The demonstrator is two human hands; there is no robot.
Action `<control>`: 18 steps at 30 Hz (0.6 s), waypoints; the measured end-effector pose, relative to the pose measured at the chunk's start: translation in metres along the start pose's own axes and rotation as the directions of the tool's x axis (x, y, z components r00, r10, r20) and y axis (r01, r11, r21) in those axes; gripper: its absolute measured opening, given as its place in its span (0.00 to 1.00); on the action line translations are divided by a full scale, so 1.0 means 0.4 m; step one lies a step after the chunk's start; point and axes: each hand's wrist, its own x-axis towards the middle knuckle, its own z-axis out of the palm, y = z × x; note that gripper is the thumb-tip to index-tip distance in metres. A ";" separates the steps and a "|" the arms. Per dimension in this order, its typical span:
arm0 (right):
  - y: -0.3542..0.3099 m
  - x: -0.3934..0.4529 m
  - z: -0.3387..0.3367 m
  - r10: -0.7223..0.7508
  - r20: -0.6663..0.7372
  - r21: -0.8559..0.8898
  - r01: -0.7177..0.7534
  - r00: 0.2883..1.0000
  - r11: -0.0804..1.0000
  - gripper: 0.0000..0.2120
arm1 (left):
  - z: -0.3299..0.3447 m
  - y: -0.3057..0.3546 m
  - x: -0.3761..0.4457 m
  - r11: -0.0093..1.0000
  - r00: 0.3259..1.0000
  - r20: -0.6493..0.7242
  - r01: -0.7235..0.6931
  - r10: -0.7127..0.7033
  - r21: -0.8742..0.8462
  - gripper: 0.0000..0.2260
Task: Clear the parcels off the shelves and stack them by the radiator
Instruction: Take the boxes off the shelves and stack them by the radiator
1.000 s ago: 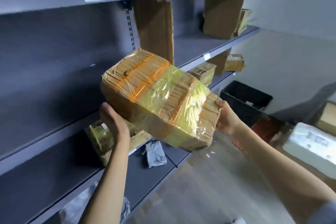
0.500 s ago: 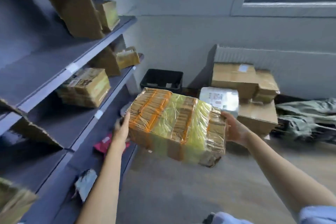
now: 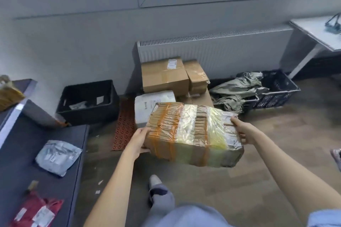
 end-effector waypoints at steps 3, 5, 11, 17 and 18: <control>-0.079 0.098 0.012 0.002 -0.078 -0.026 -0.004 0.997 1.000 0.20 | 0.025 0.094 0.147 0.985 0.998 0.049 0.019 -0.028 0.172 0.16; -0.141 0.155 0.006 0.004 -0.127 -0.010 -0.005 0.992 1.000 0.20 | 0.061 0.165 0.242 0.963 0.997 0.072 0.013 -0.033 0.269 0.18; -0.305 0.317 -0.051 -0.086 -0.355 -0.098 0.055 0.931 0.994 0.23 | 0.198 0.342 0.459 0.917 0.985 0.167 -0.025 -0.045 0.398 0.18; -0.416 0.492 -0.034 -0.071 -0.404 -0.130 0.019 0.912 0.991 0.25 | 0.279 0.384 0.629 0.900 0.969 0.214 0.016 -0.121 0.436 0.28; -0.449 0.589 -0.043 -0.049 -0.405 -0.147 -0.012 0.913 0.989 0.25 | 0.321 0.389 0.706 0.900 0.971 0.188 0.056 -0.151 0.433 0.27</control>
